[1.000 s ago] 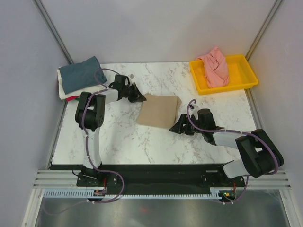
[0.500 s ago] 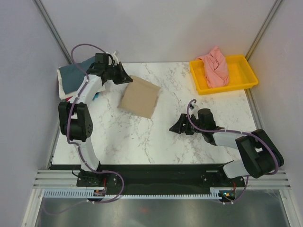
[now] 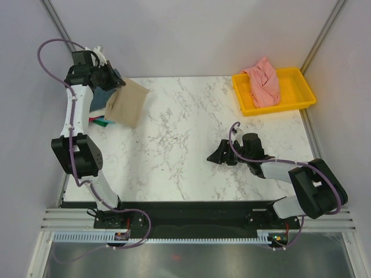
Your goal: Fold and stack the t-shirts
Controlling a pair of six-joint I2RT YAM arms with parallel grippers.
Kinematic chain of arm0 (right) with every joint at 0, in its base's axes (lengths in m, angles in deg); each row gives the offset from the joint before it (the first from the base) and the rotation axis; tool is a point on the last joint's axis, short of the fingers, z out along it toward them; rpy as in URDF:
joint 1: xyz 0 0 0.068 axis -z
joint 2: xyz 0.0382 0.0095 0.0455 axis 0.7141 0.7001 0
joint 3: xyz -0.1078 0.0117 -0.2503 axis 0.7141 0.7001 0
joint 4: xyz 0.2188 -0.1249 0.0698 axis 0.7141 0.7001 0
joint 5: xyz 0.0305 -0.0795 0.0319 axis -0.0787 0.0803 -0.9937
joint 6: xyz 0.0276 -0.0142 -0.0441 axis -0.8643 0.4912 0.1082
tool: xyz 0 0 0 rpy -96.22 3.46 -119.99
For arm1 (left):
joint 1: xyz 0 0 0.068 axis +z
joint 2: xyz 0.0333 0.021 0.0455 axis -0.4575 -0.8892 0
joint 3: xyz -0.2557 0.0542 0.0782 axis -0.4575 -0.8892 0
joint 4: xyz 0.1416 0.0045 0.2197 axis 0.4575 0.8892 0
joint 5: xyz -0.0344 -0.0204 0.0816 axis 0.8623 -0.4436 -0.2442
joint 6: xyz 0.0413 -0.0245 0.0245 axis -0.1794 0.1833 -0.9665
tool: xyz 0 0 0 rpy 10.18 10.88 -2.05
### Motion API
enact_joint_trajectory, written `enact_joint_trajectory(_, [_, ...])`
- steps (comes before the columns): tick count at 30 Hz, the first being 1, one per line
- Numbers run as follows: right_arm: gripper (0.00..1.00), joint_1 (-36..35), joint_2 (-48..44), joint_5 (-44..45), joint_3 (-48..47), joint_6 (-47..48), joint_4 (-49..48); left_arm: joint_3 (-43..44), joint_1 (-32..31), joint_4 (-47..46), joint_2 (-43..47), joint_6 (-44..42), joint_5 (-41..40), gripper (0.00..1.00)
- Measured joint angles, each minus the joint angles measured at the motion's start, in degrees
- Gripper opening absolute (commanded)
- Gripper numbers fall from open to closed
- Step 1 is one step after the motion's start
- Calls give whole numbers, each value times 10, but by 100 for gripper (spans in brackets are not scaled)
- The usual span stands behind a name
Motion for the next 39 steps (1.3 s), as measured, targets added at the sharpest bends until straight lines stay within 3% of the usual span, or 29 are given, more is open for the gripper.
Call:
enact_joint_trajectory(10, [82, 0, 0, -9, 0, 1, 0, 114, 6, 37, 2, -26, -23, 2])
enact_joint_trajectory(25, [82, 1, 0, -20, 3, 1, -14, 203, 12, 46, 19, -35, -82, 2])
enact_joint_trajectory(39, [82, 1, 1, -25, 5, 1, -18, 278, 70, 49, -77, -37, -26, 2])
